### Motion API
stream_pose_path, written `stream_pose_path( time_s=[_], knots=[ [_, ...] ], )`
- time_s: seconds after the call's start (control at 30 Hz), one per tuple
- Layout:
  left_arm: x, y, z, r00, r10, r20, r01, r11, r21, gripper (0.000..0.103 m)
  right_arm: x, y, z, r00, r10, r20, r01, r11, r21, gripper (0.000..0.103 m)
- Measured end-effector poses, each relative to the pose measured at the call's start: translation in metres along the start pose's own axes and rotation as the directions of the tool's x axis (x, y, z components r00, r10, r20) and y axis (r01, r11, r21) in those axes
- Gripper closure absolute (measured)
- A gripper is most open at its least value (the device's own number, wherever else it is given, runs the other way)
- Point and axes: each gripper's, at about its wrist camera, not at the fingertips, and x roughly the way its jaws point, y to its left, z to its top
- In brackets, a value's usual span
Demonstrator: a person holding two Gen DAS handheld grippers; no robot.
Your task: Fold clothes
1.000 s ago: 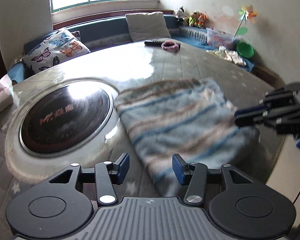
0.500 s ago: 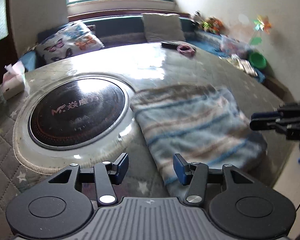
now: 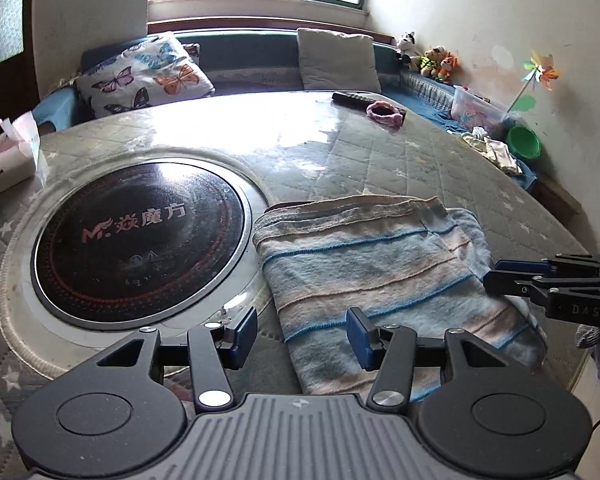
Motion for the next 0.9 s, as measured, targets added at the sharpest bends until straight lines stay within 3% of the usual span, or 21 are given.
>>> stream_pose_path(
  time_s=[0.17,0.27,0.47,0.6,0.7,0.9],
  knots=[
    [0.008,0.005,0.002,1.0,0.005,-0.021,-0.006,0.999,-0.043,0.05,0.01,-0.019,0.0,0.999,-0.028,-0.018,0.03,0.991,0.129,0.054],
    [0.011,0.008,0.002,0.999,0.001,-0.035,-0.003,0.998,-0.07,0.05,0.014,-0.03,-0.003,1.0,-0.018,-0.021,0.022,0.975,0.22,0.052],
    [0.016,0.012,0.001,0.998,-0.022,-0.052,0.015,0.993,-0.119,0.05,0.017,-0.03,-0.003,1.0,-0.004,-0.02,0.009,0.969,0.247,0.053],
    [0.018,0.014,0.001,0.998,-0.032,-0.057,0.024,0.991,-0.135,0.052,0.02,-0.028,-0.002,1.0,0.003,-0.021,0.002,0.966,0.259,0.075],
    [0.019,0.014,0.001,0.998,-0.036,-0.059,0.027,0.989,-0.145,0.052,0.021,-0.028,-0.002,1.0,0.005,-0.019,0.0,0.964,0.266,0.076],
    [0.021,0.013,0.003,0.997,-0.051,-0.061,0.041,0.986,-0.16,0.052,0.023,-0.026,-0.003,0.999,-0.031,0.008,0.028,0.966,0.256,0.067]
  ],
)
